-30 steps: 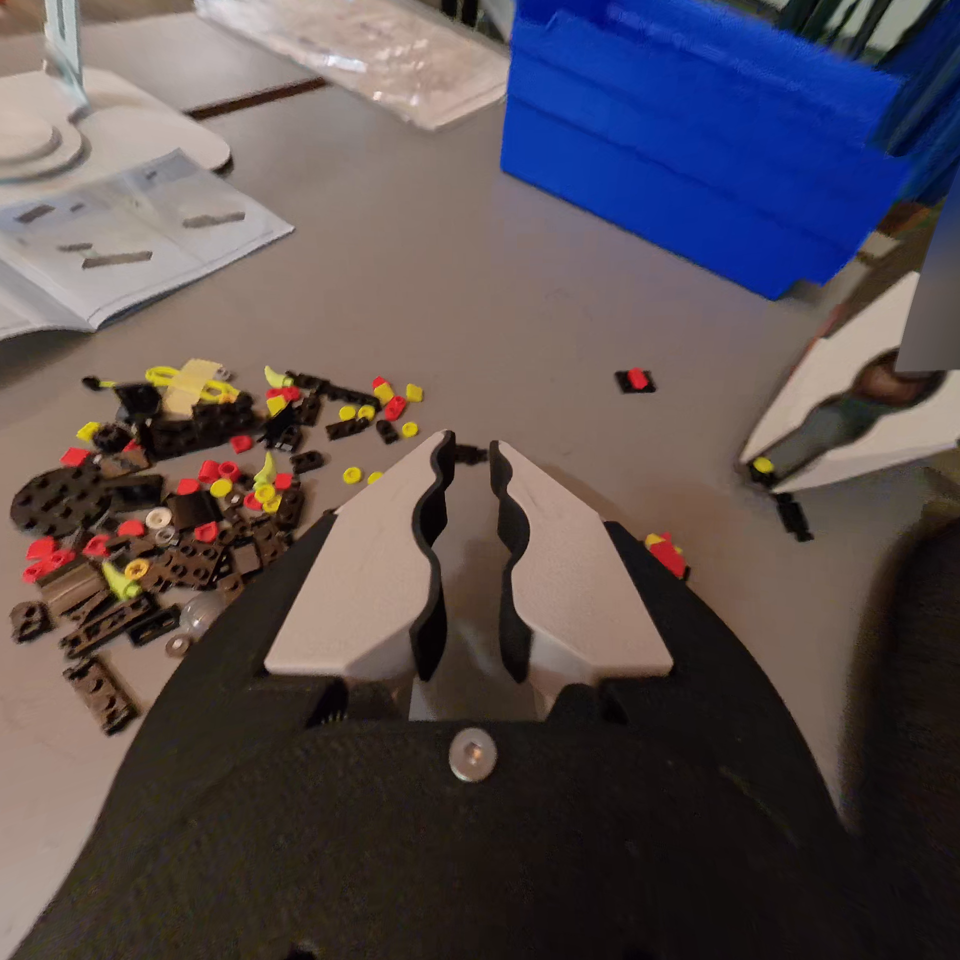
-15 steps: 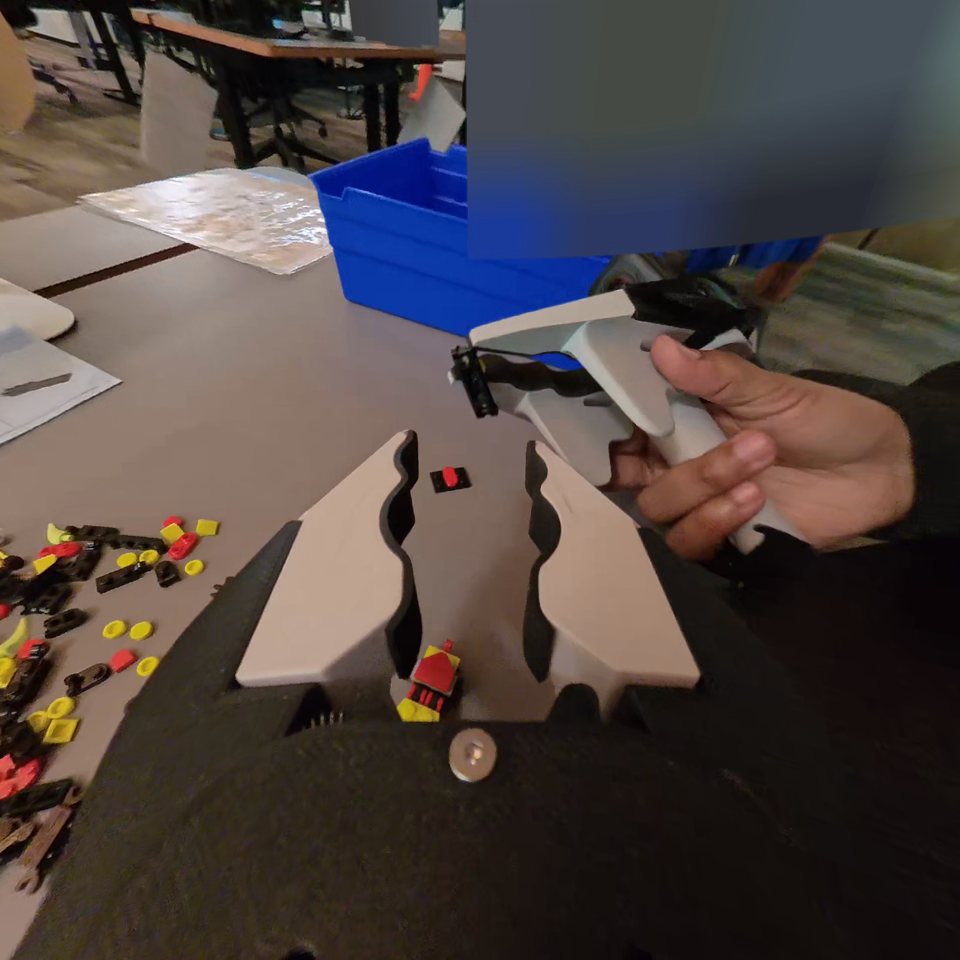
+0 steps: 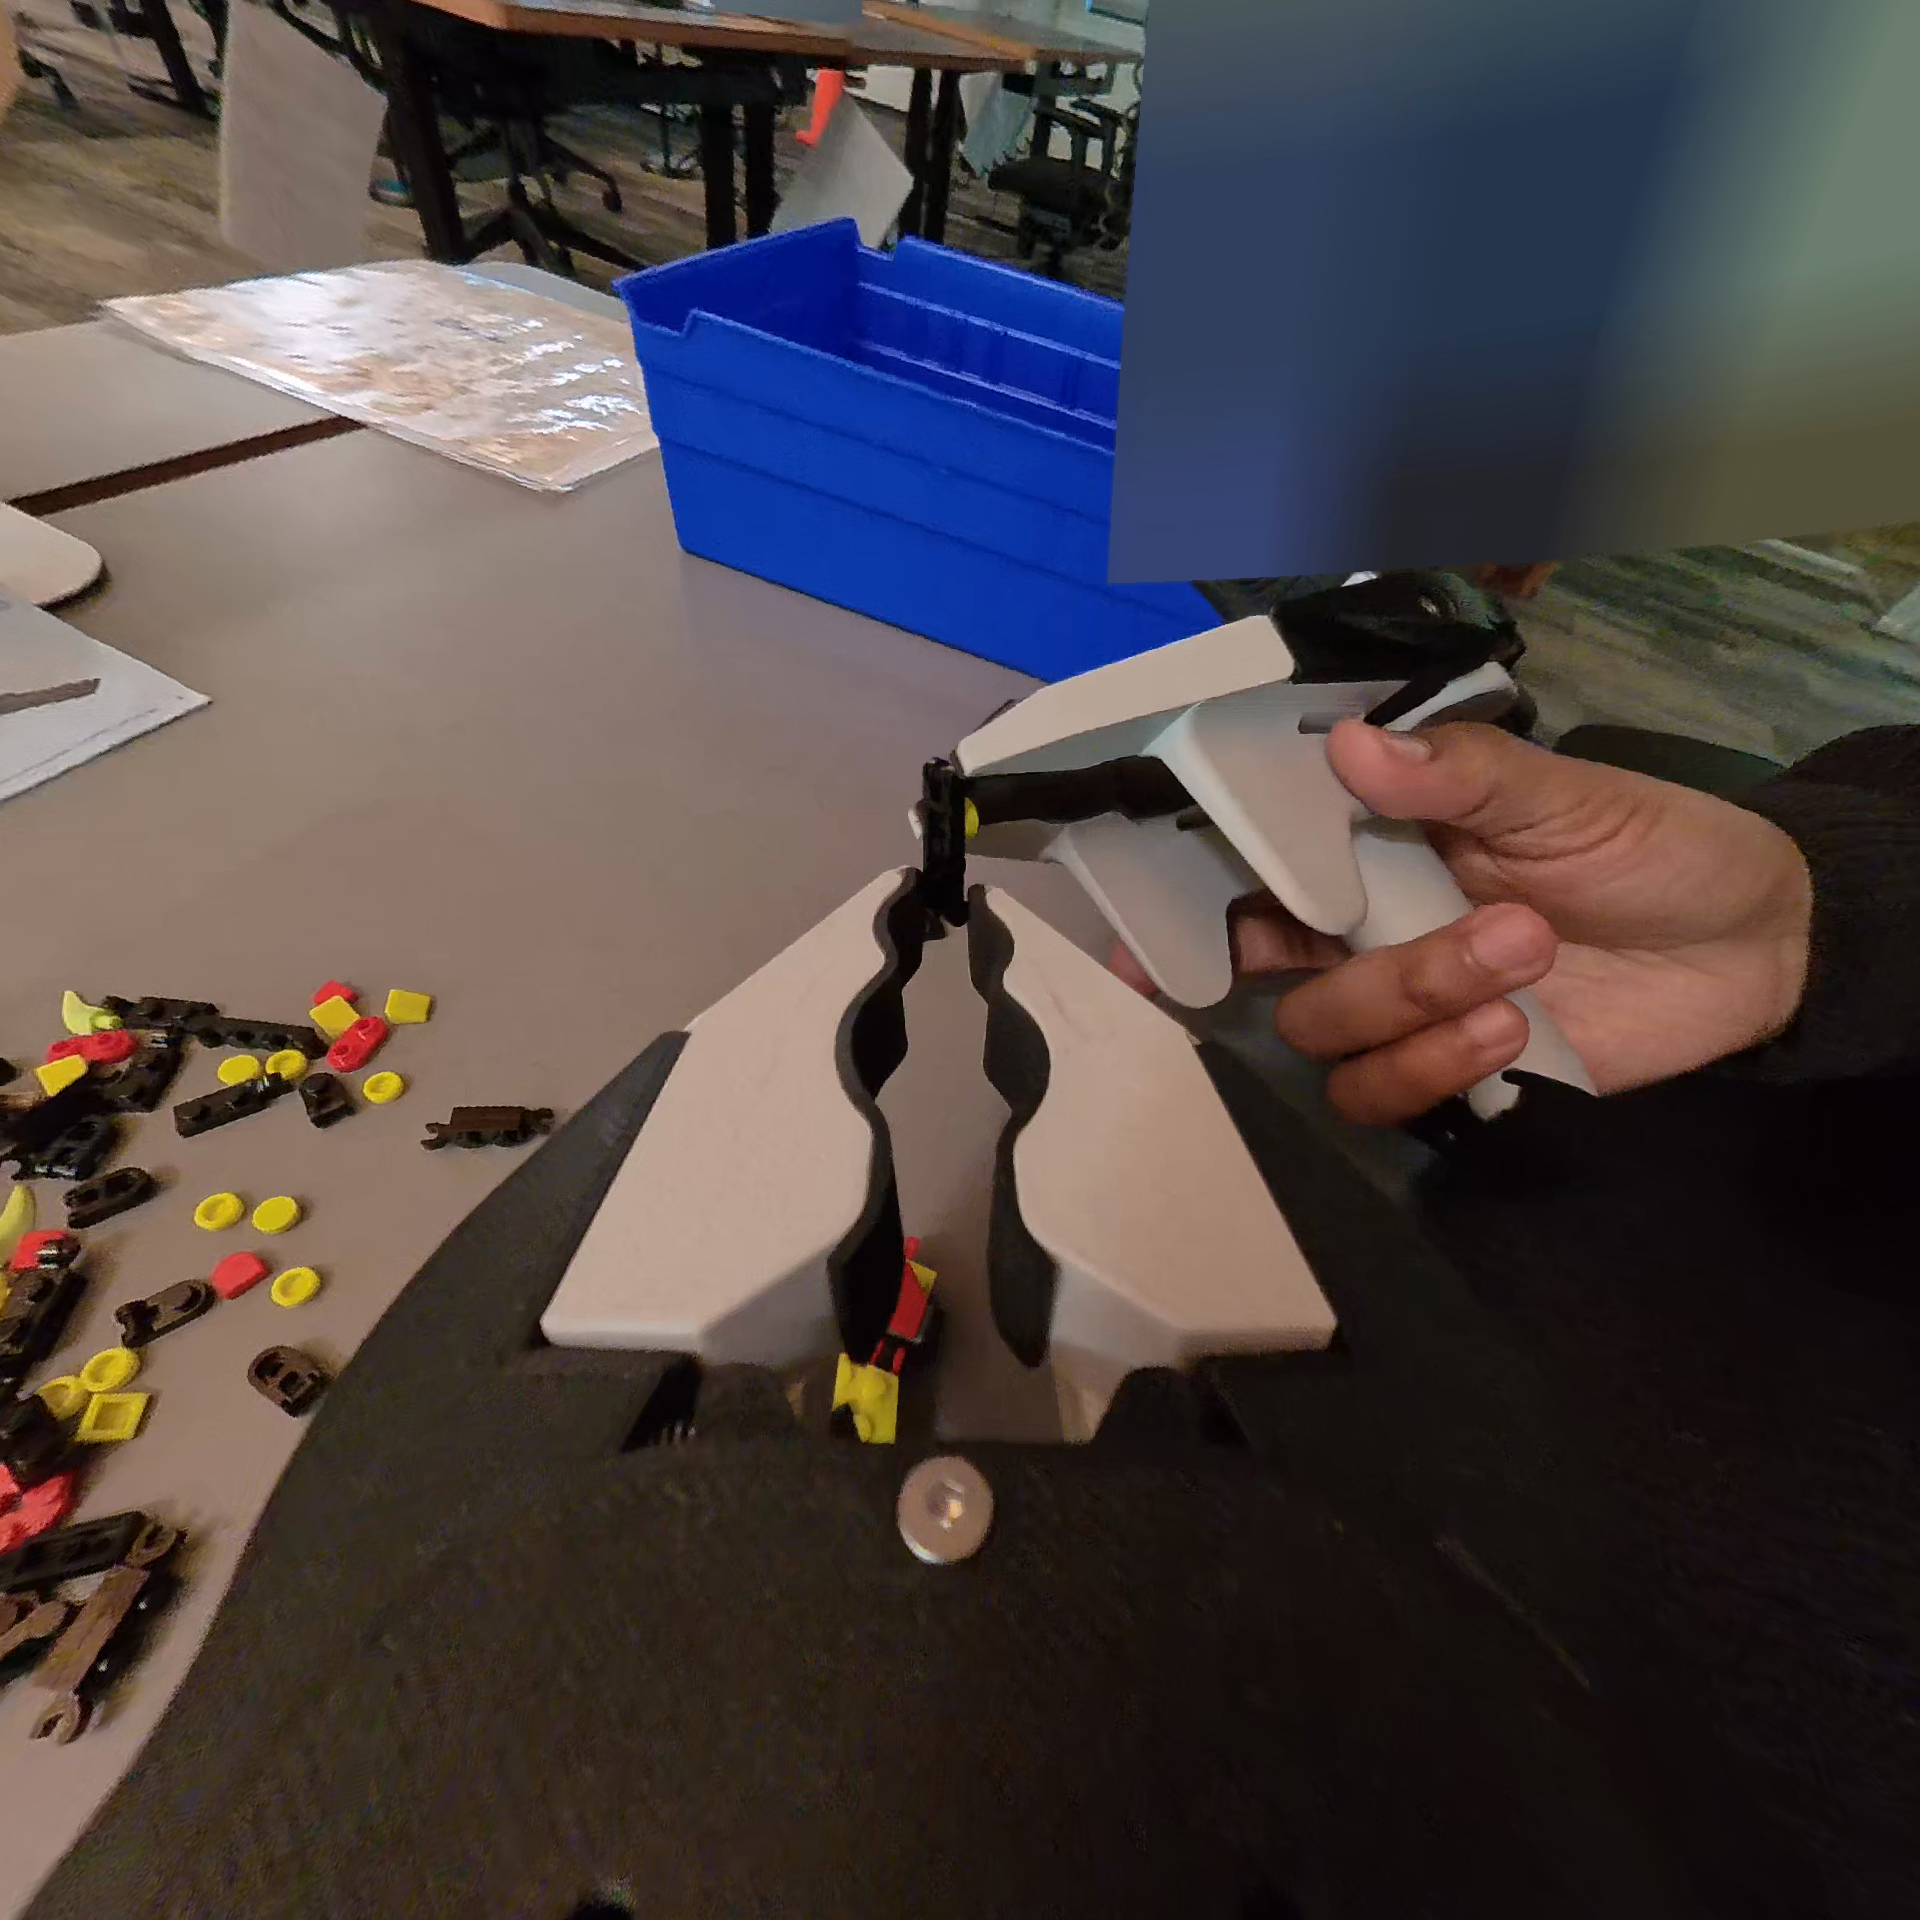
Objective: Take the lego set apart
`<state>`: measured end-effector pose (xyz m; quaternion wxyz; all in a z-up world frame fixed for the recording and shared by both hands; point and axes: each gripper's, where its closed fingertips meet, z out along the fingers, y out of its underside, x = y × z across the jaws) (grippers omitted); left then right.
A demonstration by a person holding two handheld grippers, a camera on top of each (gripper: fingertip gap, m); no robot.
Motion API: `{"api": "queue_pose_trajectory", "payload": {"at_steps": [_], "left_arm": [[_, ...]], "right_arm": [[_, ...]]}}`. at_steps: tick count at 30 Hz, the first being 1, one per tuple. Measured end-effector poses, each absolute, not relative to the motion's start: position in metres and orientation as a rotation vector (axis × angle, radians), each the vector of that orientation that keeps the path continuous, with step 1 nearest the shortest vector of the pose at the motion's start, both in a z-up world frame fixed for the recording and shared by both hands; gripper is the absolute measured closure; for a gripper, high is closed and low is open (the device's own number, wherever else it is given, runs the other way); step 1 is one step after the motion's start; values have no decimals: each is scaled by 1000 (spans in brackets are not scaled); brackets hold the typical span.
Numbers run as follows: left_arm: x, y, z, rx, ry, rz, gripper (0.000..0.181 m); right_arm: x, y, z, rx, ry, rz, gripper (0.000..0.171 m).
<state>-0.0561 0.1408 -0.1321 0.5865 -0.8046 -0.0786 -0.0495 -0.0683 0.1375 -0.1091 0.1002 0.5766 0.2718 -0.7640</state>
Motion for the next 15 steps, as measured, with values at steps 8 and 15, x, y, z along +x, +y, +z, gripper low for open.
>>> {"api": "queue_pose_trajectory", "payload": {"at_steps": [8, 15], "left_arm": [[-55, 135, -136, -1899, -157, -194, 177], [-40, 131, -156, -2024, -13, -194, 176]], "right_arm": [[-59, 138, -119, 1684, 1637, -2178, 149], [-49, 123, -136, 1571, 2059, -2002, 147]]}}
